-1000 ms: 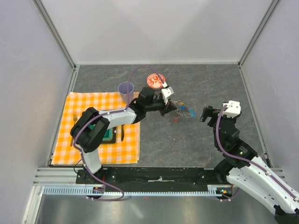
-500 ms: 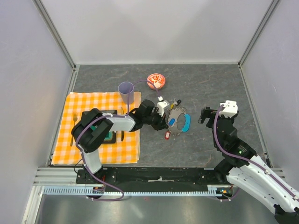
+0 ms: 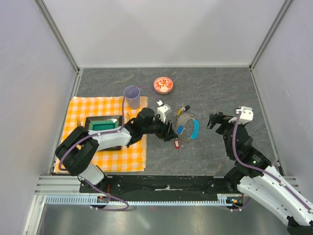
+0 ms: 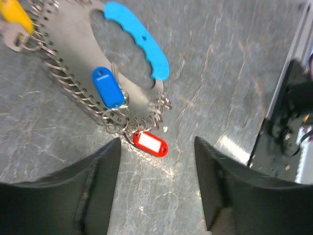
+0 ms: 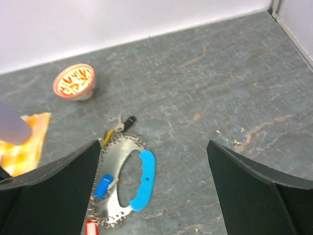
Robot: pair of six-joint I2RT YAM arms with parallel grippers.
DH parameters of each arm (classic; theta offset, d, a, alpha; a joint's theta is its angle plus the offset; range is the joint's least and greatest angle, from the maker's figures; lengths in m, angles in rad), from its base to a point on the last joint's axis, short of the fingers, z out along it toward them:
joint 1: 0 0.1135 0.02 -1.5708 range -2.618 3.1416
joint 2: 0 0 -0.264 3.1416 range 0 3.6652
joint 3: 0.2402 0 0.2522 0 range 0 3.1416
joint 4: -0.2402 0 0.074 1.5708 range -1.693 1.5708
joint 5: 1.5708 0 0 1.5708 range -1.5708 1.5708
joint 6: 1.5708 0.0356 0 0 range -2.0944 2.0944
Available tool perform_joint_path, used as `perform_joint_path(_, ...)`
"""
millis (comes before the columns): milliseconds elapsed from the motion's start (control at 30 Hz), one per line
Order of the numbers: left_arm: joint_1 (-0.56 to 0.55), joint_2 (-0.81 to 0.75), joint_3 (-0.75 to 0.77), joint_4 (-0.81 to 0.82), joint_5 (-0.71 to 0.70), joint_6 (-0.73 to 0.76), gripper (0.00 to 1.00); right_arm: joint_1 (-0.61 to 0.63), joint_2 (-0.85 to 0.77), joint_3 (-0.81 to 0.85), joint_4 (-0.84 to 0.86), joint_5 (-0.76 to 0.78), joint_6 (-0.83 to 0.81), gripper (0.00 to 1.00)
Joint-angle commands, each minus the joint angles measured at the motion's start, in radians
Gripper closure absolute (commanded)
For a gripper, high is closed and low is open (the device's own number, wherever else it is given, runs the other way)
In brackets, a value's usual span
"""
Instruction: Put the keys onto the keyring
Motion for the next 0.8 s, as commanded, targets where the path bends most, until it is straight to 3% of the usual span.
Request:
perform_joint_path(0,0.055,-0.105,-0.012,0.061,-0.071,-0.125,0.29,0.0,-0.094,0.014,0.096,-0.057,-0.033,0.02)
perform_joint_path(200,0.19,-0.292,-0.005,-0.172,-0.271,-0.194,0.23,0.0,-0.087,0.078,-0.013,0.009,-0.061,0.02)
perform_joint_path(333,0.288,-0.48,-0.038,-0.316,-0.482,-0.26,0.01,0.0,-0.067,0.135,-0.108,0.128,-0.062,0.02)
perform_joint_path(400,0.305,-0.607,-0.059,-0.393,-0.626,-0.291,0.0,0.0,-0.068,0.156,-0.139,0.199,-0.073,0.02)
perform_joint_path(467,0.307,-0.68,-0.065,-0.429,-0.684,-0.287,0.01,0.0,-0.071,0.178,-0.166,0.233,-0.096,0.02)
perform_joint_path(600,0.305,-0.83,-0.003,-0.592,-0.728,-0.233,0.01,0.0,-0.09,0.216,-0.199,0.295,-0.151,0.02)
perform_joint_path(767,0.305,-1.014,0.031,-0.668,-0.739,-0.155,0.01,0.0,-0.156,0.23,-0.231,0.358,-0.184,0.02)
